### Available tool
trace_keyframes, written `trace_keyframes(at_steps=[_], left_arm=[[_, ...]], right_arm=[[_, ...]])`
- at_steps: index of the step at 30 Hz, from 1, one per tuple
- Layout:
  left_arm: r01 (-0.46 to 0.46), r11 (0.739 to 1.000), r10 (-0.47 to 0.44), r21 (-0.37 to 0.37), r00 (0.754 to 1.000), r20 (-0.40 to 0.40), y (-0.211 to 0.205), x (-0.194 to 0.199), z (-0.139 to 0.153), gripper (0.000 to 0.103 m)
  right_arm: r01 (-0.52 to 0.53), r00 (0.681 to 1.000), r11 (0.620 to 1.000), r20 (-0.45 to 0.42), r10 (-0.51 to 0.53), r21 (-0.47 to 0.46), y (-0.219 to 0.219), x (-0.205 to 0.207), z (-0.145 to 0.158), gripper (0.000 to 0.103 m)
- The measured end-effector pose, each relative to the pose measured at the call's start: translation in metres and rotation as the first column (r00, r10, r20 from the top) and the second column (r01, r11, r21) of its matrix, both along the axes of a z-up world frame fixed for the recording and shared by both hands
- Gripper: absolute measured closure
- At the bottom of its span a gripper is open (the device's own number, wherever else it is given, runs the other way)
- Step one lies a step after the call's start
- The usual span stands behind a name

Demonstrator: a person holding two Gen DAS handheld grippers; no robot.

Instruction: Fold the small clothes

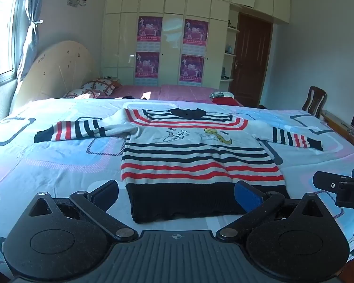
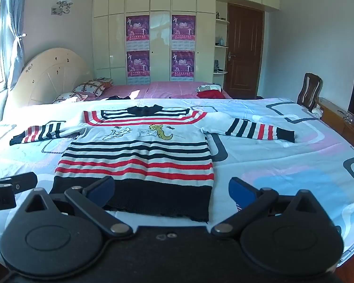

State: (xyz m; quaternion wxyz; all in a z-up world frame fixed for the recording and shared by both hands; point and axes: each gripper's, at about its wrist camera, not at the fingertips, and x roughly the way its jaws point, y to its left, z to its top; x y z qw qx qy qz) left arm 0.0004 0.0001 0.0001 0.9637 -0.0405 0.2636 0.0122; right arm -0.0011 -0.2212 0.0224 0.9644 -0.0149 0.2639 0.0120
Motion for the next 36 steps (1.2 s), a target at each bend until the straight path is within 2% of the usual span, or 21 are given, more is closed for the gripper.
trace_keyframes(at_steps=[4, 9, 36], left_arm=[[-0.010, 1.000, 0.010, 0.016, 0.999, 0.032, -0.003, -0.007, -0.001, 0.000], [-0.002, 1.000, 0.002, 0.009, 1.000, -0.001, -0.001, 0.003, -0.004, 0.000], [-0.008, 1.000, 0.008, 0.011, 1.000, -0.006, -0.001, 0.000, -0.008, 0.000]], right_arm=[[-0.002, 1.000, 1.000, -0.006, 0.002, -0.004, 0.001, 0.001, 0.000, 0.000], [-0.002, 1.000, 1.000, -0.010, 0.002, 0.000, -0.002, 0.002, 0.000, 0.000], [-0.003, 1.000, 1.000, -0.007, 0.003, -0.007, 0.002, 0.002, -0.002, 0.000]])
